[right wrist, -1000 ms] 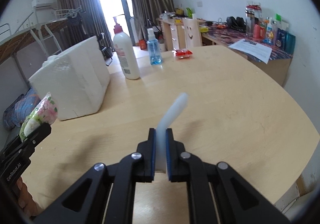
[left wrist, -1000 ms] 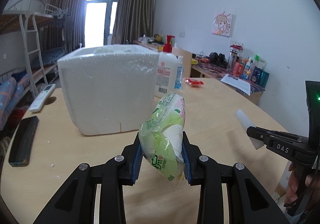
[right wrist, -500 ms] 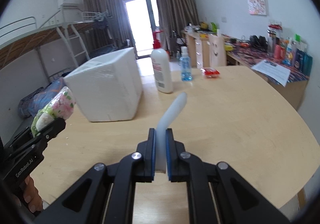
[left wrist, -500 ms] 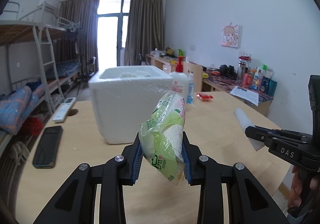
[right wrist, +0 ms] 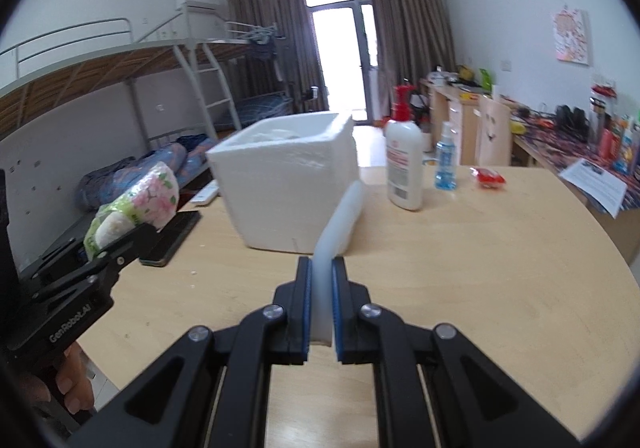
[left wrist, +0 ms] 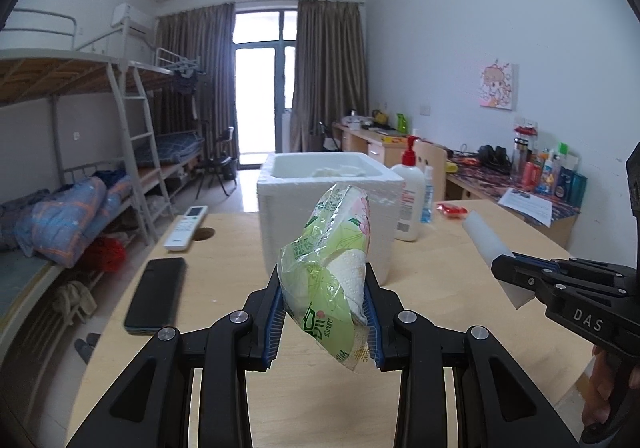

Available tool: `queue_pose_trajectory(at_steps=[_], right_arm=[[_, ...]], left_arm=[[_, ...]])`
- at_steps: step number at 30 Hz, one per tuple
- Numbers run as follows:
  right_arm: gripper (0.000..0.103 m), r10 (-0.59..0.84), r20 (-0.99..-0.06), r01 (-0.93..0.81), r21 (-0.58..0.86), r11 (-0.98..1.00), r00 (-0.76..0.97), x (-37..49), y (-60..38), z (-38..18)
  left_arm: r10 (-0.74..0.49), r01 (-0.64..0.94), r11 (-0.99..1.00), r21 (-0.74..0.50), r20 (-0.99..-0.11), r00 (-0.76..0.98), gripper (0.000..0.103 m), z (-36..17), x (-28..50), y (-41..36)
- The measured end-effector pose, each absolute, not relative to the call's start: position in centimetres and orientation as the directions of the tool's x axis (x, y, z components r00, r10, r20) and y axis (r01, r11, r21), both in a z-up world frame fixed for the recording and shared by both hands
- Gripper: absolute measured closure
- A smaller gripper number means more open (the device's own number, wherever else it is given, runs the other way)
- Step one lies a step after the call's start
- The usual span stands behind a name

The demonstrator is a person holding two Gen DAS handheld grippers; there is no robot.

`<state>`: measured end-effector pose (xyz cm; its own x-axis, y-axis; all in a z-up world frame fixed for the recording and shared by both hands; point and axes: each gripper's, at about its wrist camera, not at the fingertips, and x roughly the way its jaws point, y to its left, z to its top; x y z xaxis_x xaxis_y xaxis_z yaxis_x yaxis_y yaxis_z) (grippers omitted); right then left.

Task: Organize soft objects
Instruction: 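Carry the white strip and green packet in both grippers to the foam box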

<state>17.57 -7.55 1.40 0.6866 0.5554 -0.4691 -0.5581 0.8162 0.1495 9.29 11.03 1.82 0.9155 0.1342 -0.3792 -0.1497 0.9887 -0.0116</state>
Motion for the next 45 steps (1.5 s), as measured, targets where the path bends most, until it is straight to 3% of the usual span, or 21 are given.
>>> queue_pose_trajectory(at_steps=[19, 45], right_arm=[[0.091, 0.647, -0.43, -0.66, 0.144, 0.737, 0.63, 17.4, -4.6, 2.3], [0.091, 0.684, -0.389, -0.704, 0.117, 0.701, 0.617, 20.7, -4.5, 6.6]], left_arm=[[0.205, -0.213, 0.977, 0.014, -0.344, 0.916, 0.068, 2.6, 8.5, 12.2], [0.192, -0.196, 0.98, 0.017, -0.306, 0.932, 0.069, 6.7, 12.8, 12.5]])
